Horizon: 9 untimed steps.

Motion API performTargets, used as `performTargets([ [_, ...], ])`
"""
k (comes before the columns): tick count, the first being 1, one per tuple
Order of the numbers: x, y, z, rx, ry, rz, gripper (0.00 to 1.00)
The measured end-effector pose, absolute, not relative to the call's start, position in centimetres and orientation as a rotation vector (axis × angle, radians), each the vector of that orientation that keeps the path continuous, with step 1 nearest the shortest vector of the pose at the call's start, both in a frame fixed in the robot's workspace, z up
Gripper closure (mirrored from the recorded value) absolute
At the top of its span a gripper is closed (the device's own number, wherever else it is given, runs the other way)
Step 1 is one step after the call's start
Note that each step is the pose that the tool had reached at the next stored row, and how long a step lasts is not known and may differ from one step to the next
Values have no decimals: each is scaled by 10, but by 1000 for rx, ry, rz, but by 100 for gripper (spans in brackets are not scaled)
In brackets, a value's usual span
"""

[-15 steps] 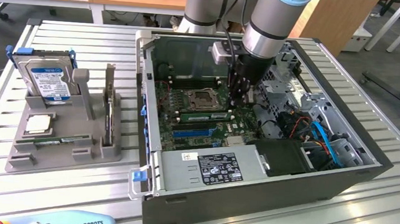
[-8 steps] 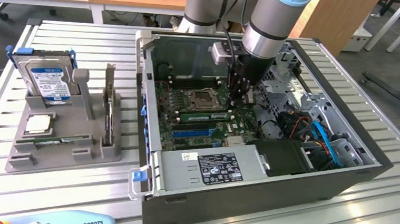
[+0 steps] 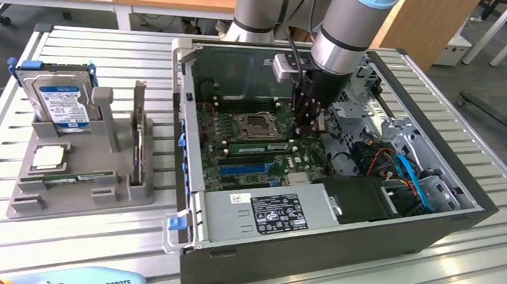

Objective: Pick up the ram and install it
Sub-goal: 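Press down the ram until it locks into place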

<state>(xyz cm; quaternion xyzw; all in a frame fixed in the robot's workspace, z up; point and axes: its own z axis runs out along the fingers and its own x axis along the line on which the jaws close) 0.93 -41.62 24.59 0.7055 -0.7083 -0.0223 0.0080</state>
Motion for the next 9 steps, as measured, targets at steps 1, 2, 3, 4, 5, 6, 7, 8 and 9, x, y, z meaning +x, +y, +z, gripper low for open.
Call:
performTargets([
  [1,10,-416,246,2205,-2214,-70,90],
  [2,10,-416,246,2205,-2214,-70,90],
  [3,10,-416,246,2205,-2214,-70,90],
  [4,10,-416,246,2205,-2214,-70,90],
  [5,10,-416,246,2205,-2214,-70,90],
  [6,10,-416,245,2206,-2214,-70,90],
  [7,10,-416,245,2205,-2214,-70,90],
  [8,10,-416,245,2205,-2214,-70,90],
  [9,10,-416,244,2205,-2214,-70,90],
])
